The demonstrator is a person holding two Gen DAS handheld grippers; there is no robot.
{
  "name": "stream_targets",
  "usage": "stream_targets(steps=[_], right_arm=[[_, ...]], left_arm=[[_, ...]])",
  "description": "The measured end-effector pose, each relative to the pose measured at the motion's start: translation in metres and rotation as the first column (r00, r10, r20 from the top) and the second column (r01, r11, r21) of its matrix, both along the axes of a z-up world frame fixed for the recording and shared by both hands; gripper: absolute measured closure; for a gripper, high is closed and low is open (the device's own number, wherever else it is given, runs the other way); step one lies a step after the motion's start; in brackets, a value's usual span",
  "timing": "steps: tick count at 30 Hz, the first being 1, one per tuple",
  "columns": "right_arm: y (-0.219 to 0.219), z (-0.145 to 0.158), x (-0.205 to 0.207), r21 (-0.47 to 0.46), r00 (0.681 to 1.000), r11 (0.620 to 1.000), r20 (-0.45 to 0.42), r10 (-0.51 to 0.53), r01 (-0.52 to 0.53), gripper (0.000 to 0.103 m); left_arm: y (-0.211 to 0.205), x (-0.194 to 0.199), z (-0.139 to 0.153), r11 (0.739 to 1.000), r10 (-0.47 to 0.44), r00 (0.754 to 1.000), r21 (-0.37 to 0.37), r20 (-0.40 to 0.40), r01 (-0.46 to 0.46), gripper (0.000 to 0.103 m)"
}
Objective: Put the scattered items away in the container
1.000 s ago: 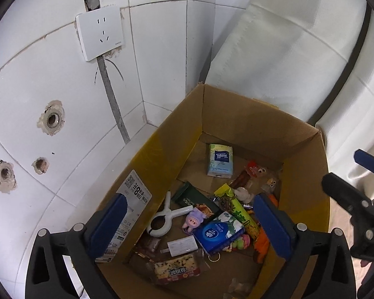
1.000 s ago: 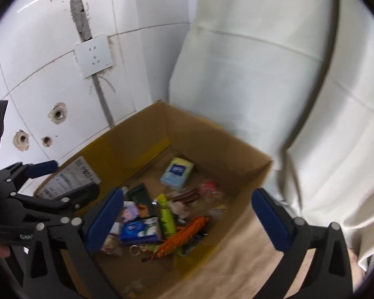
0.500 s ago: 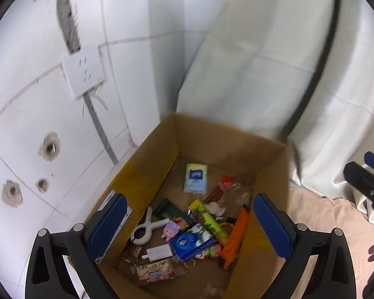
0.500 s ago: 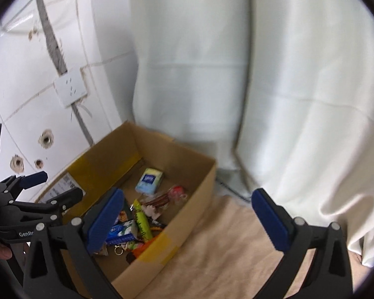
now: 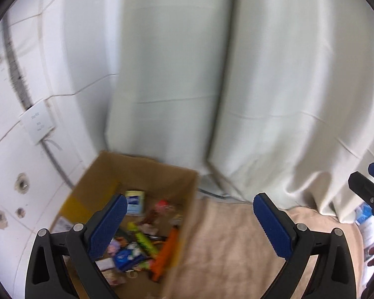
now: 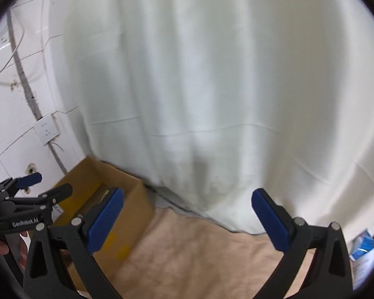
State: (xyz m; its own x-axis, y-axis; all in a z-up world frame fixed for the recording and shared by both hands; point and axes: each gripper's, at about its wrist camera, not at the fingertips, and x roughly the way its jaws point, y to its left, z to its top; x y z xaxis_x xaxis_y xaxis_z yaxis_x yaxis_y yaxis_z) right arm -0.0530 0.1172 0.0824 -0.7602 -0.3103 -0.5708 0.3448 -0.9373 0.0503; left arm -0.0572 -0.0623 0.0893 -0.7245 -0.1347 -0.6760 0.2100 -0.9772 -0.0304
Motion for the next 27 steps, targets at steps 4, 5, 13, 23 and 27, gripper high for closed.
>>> stream_targets(steps=[4, 5, 13, 23, 27], right_arm=[[0.043, -0.004, 0.007, 0.006, 0.997, 0.997, 0.009, -0.083, 0.083, 0.000], [0.054, -0.005, 0.009, 0.004, 0.994, 0.994, 0.013, -0.105, 0.105, 0.000], [0.116, -0.034, 0.024, 0.005, 0.974, 0.976, 0.073, -0.215, 0.216, 0.000], [0.135, -0.091, 0.029, 0.008, 0.946, 0.961, 0.171, -0.274, 0.277, 0.000], [0.132, -0.116, 0.034, 0.026, 0.937, 0.959, 0.207, -0.282, 0.283, 0.000]], left_arm=[[0.040, -0.005, -0.007, 0.998, -0.060, 0.998, -0.005, 0.009, 0.060, 0.001], [0.048, -0.006, -0.009, 0.997, -0.073, 0.997, -0.007, 0.015, 0.073, 0.001], [0.103, -0.010, -0.037, 0.984, -0.176, 0.982, -0.003, 0.068, 0.177, 0.001], [0.117, -0.007, -0.080, 0.979, -0.205, 0.972, 0.014, 0.114, 0.205, 0.001], [0.120, 0.002, -0.093, 0.978, -0.203, 0.972, -0.022, 0.117, 0.207, 0.001]])
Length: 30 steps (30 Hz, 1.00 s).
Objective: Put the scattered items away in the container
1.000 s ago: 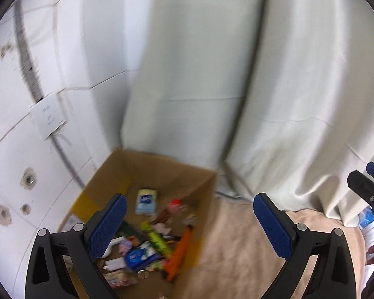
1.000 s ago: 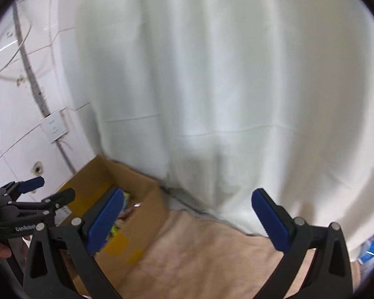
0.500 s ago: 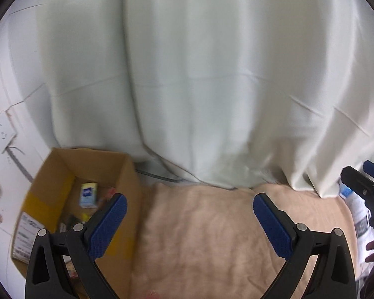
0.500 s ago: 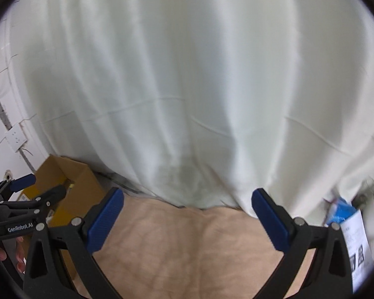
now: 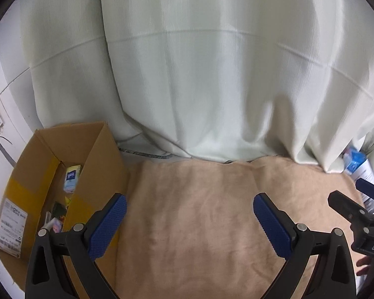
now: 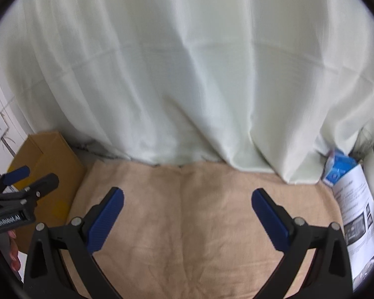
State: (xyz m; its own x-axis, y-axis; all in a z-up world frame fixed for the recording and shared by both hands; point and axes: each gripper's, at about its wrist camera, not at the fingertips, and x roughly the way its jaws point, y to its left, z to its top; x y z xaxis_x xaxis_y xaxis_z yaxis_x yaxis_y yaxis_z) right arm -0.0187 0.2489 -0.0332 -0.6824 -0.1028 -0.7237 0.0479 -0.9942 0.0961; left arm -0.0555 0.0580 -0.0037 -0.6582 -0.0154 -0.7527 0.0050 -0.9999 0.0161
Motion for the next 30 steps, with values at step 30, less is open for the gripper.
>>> stream_targets(steps=[30], right_arm=[[-0.025, -0.047, 0.027, -0.014, 0.996, 1.000, 0.087, -0.009, 0.010, 0.000]], left_arm=[[-0.027, 0.018, -0.049, 0.999, 0.020, 0.997, 0.038, 0.075, -0.022, 0.001]])
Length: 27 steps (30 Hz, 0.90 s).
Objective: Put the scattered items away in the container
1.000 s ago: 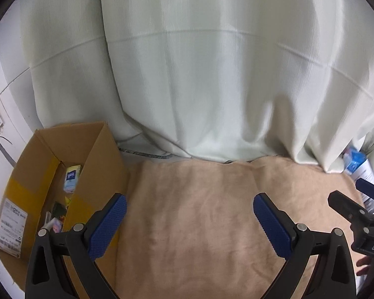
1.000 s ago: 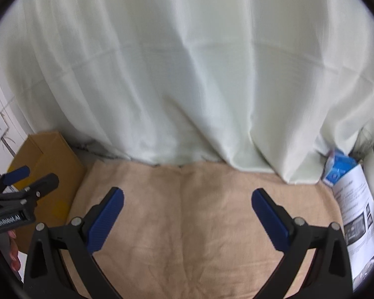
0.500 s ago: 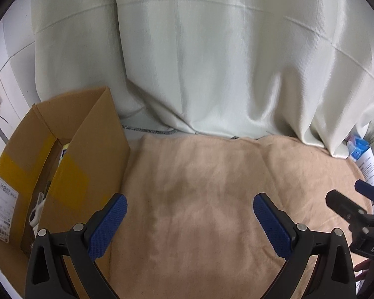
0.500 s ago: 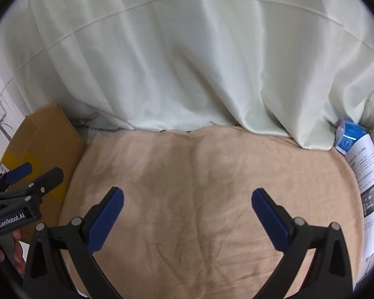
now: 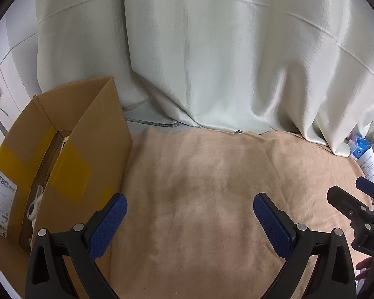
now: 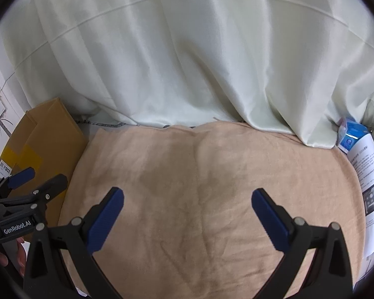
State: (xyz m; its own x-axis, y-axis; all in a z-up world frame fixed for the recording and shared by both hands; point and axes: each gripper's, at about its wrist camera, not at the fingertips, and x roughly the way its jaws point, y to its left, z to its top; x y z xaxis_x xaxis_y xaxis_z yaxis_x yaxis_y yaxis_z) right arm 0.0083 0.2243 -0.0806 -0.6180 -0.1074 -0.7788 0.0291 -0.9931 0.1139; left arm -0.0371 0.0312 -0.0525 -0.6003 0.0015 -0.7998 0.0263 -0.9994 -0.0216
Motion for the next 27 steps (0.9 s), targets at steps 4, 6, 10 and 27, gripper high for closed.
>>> stream_targets(steps=[4, 6, 10, 27], right_arm=[[-0.003, 0.000, -0.002, 0.004, 1.000, 1.000, 0.002, 0.008, -0.008, 0.000], [-0.003, 0.000, -0.003, 0.002, 1.000, 1.000, 0.003, 0.010, -0.010, 0.000], [-0.005, 0.001, -0.002, 0.004, 1.000, 1.000, -0.001, 0.014, -0.014, 0.000], [-0.019, 0.009, 0.000, -0.020, 0.998, 0.998, -0.011, 0.063, -0.063, 0.000]], left_arm=[[-0.001, -0.001, -0.001, 1.000, -0.002, 1.000, 0.001, 0.007, 0.002, 0.001], [-0.002, 0.000, -0.001, 1.000, 0.001, 1.000, 0.006, 0.007, -0.001, 0.001], [-0.004, 0.001, 0.002, 1.000, 0.009, 1.000, 0.001, -0.006, -0.009, 0.001], [-0.014, 0.015, 0.011, 0.999, 0.034, 0.999, -0.019, -0.018, -0.035, 0.001]])
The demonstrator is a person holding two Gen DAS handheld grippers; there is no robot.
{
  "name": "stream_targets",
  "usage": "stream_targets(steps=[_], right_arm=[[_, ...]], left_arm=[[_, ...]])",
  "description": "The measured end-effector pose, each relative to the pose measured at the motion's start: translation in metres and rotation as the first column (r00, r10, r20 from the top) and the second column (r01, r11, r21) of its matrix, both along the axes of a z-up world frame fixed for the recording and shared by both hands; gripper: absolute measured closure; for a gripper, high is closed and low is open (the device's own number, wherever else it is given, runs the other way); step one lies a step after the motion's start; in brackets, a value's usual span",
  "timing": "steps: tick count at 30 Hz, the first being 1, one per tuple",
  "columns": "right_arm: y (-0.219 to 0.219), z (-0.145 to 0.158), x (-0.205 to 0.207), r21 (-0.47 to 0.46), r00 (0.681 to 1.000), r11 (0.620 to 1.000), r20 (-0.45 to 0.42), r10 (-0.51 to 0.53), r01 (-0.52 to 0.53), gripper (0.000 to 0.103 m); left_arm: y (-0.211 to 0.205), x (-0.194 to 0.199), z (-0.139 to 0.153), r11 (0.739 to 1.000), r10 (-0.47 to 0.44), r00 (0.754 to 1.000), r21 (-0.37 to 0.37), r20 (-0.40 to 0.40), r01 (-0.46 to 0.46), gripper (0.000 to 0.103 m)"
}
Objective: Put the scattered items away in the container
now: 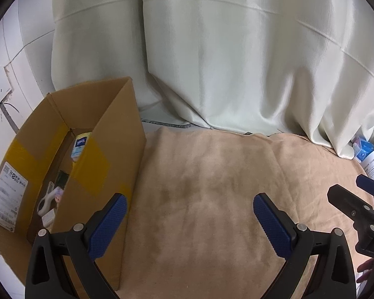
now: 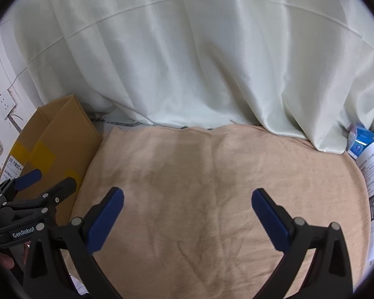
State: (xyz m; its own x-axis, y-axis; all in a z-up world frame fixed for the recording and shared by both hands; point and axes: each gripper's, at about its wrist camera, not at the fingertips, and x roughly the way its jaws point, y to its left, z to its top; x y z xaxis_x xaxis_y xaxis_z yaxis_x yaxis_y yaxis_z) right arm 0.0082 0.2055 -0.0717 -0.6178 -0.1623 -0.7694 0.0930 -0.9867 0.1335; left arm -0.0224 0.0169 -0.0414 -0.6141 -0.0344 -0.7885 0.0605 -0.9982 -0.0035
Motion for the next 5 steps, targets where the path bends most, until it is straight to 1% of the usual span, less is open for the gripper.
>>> stream_targets(steps=[5], right_arm=[[-0.0039, 0.0014, 0.0016, -0.003, 1.000, 1.000, -0.003, 0.010, -0.010, 0.000]], left_arm=[[-0.0036, 0.0007, 0.0005, 1.000, -0.003, 1.000, 0.013, -0.008, 0.003, 0.001]])
